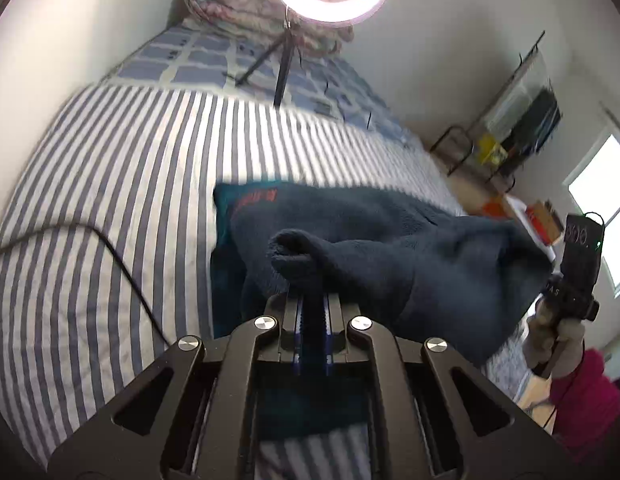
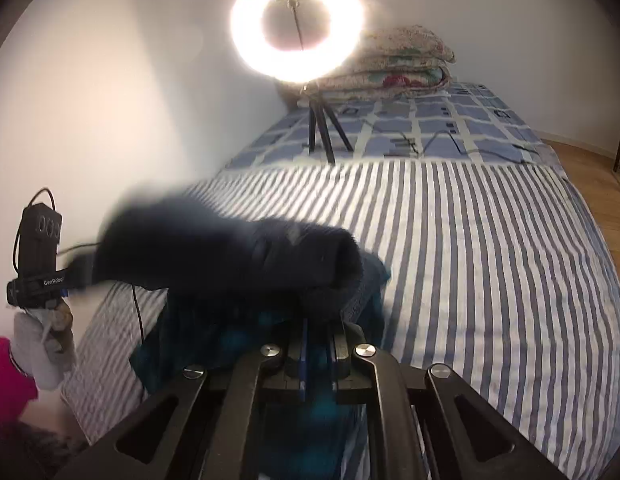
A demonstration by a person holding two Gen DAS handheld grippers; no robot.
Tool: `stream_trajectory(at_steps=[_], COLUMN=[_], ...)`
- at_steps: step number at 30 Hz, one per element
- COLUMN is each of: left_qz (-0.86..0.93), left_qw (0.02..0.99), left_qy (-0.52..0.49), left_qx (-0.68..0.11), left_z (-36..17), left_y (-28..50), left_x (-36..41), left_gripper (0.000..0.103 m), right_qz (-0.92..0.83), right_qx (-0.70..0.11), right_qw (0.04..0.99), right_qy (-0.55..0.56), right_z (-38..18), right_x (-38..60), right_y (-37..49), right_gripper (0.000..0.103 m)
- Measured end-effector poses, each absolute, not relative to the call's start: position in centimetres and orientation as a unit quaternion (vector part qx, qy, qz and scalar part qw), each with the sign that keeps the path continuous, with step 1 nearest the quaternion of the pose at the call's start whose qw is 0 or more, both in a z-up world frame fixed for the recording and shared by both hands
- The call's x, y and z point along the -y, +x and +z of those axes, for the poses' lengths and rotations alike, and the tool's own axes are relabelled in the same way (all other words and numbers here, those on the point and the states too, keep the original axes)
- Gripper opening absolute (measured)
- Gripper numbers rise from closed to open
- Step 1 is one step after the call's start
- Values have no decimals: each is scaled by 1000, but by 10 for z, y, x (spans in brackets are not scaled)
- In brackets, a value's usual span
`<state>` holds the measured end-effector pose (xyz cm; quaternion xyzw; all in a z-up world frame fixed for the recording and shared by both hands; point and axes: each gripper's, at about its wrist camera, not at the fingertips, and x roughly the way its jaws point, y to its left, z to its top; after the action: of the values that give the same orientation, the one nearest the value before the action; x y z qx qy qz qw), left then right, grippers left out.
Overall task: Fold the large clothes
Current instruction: 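Lift the folded edge and fold it over toward the collar with both tools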
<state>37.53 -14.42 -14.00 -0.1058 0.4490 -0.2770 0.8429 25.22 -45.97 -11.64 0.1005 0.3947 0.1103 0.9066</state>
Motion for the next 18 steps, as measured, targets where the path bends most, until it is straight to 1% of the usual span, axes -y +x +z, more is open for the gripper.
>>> stream_trajectory(at_steps=[7, 9, 12, 13, 14, 15, 16, 17, 18], left_qz=[-286, -281, -286, -287, -292, -298, -300, -302, -305], left_qw=[831, 834, 835, 834, 830, 826, 822, 818, 806], left_qy=[-63, -57, -63, -65, -72, -88, -109, -129, -169], left_qx=[-473, -471, -466, -468, -469, -470, -472, -473, -478], left_z=[-165, -164, -156, -154, -151, -148, -146, -144, -143], left_y=[334, 325, 315, 315, 311, 308, 306, 303, 302], left_x=[149, 147, 140, 137, 133, 126, 119, 113, 103], left_gripper=[5, 5, 13, 19, 28, 35, 49, 61, 62], right_qz=[91, 84, 67, 66, 64, 64, 67, 73, 80], right_qx=[-428, -433, -436, -437, -438, -438, -439, -437, -434], right_qw=[899, 897, 897, 897, 897, 896, 896, 896, 897], right_qy=[26, 18, -8, -13, -20, -20, -13, 2, 17], right_z=[-153, -159, -159, -157, -155, -152, -148, -143, -140], right_x=[440, 439, 439, 439, 442, 444, 448, 452, 455], right_y=[207, 198, 182, 178, 173, 168, 163, 159, 155], right_gripper=[6, 9, 20, 21, 24, 28, 31, 39, 52])
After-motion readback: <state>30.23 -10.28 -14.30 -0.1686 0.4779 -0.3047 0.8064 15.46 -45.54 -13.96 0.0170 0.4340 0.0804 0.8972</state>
